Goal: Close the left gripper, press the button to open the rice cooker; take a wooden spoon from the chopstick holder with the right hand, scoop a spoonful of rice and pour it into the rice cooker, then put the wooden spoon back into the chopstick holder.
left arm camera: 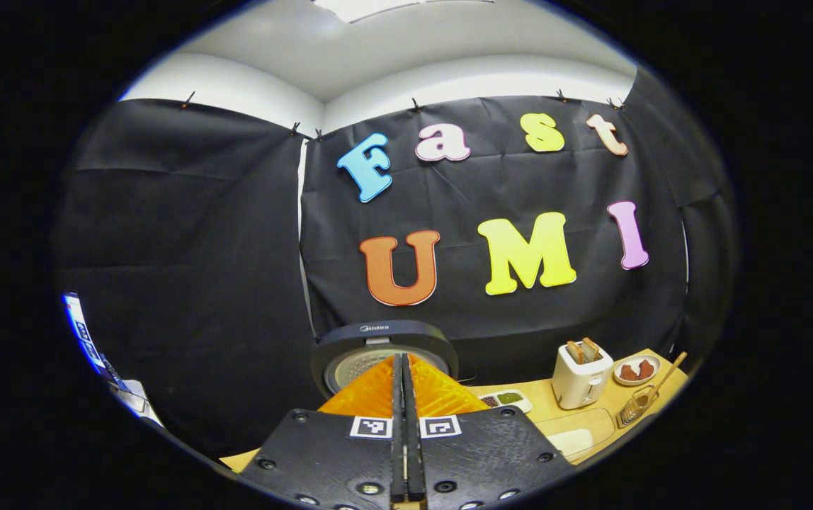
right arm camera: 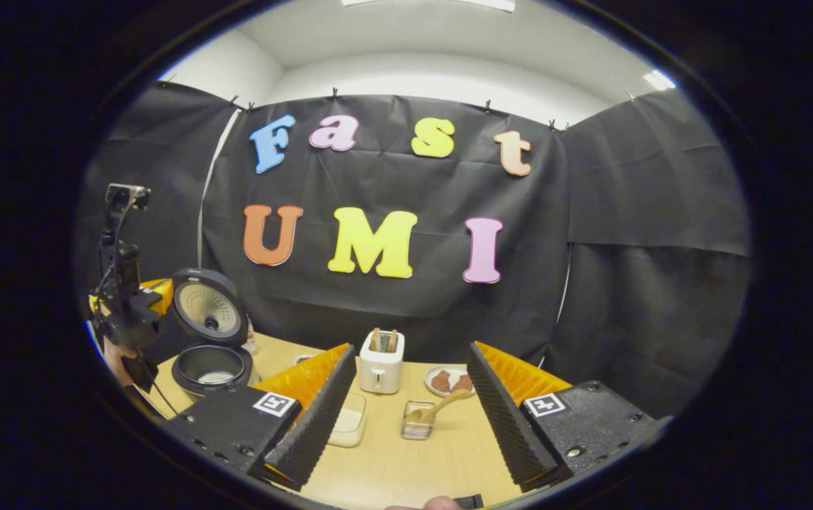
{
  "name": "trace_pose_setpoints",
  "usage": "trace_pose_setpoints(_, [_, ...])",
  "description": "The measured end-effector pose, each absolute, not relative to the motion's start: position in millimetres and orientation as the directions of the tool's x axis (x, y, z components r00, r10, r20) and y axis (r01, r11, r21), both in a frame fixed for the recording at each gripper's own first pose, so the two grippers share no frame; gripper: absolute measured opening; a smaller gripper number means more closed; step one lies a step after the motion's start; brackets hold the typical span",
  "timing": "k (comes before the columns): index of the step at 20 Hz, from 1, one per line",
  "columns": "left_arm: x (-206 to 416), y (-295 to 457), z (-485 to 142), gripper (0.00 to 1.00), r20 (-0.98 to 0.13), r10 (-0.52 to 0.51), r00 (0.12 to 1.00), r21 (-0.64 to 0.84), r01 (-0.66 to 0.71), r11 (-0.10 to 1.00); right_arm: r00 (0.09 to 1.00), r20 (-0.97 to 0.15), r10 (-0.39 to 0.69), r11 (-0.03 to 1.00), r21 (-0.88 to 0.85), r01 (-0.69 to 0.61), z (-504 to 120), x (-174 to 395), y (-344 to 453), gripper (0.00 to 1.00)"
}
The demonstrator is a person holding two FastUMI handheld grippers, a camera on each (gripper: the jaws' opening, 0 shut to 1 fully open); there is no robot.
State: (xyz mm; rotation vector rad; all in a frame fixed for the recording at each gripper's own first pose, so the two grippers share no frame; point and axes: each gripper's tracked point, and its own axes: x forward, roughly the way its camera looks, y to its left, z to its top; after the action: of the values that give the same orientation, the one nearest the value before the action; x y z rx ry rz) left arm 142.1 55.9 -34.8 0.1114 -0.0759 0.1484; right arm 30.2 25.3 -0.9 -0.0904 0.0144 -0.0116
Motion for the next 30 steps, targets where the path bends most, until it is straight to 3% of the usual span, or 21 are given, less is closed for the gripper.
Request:
trace_pose_setpoints(2, [129.0, 47.5, -28.7, 0.02, 0.078, 0.102, 0.992, 0.085, -0.109, 0.990, 1.000, -0.004, -0.016, 0.996, -0.087, 0.016, 0.9, 30.2, 24.9, 1.00])
trace_pose_setpoints(6, [97.5, 38.3, -12.3, 0.61, 0.107, 0.054, 0.993, 0.117, -0.067, 0.991, 1.000, 0.014, -0.023, 0.996, -0.085, 0.024, 4.1, 33.1, 24.3, 1.00])
trace_pose_setpoints(10, [64.7, 35.4, 10.3, 0.90, 0.146, 0.046, 0.988, 0.124, -0.064, 0.990, 0.999, 0.030, -0.029, 0.997, -0.065, 0.031, 7.9, 34.0, 23.8, 1.00])
trace_pose_setpoints(16, [28.5, 48.0, 30.2, 0.95, 0.186, 0.085, 0.979, 0.046, -0.095, 0.994, 0.999, 0.025, -0.037, 0.998, -0.058, 0.038, 5.4, 32.4, 18.0, 1.00])
trace_pose_setpoints(17, [26.8, 49.8, 29.6, 0.89, 0.188, 0.093, 0.978, 0.053, -0.105, 0.993, 0.999, 0.024, -0.041, 0.997, -0.058, 0.042, 4.8, 32.2, 16.5, 1.00])
trace_pose_setpoints(18, [27.0, 48.7, 29.2, 0.95, 0.186, 0.097, 0.978, 0.055, -0.109, 0.993, 0.999, 0.024, -0.040, 0.997, -0.058, 0.042, 4.4, 32.2, 15.4, 1.00])
trace_pose_setpoints(21, [28.3, 43.2, 19.8, 0.95, 0.156, 0.086, 0.984, 0.063, -0.097, 0.993, 0.998, 0.019, -0.053, 0.997, -0.046, 0.054, -0.7, 36.1, 9.7, 1.00])
trace_pose_setpoints(22, [29.6, 41.1, 17.8, 1.00, 0.154, 0.083, 0.985, 0.076, -0.095, 0.993, 0.998, 0.016, -0.057, 0.998, -0.037, 0.057, -0.9, 38.5, 7.9, 0.99])
trace_pose_setpoints(23, [30.6, 40.0, 15.7, 0.95, 0.156, 0.082, 0.984, 0.089, -0.096, 0.991, 0.998, 0.010, -0.054, 0.998, -0.026, 0.055, -6.5, 41.5, 7.8, 1.00])
trace_pose_setpoints(30, [38.4, 30.0, -4.7, 0.95, 0.117, 0.070, 0.991, 0.122, -0.084, 0.989, 0.990, -0.096, -0.101, 0.994, 0.034, 0.105, -78.1, 95.7, -18.5, 1.00])
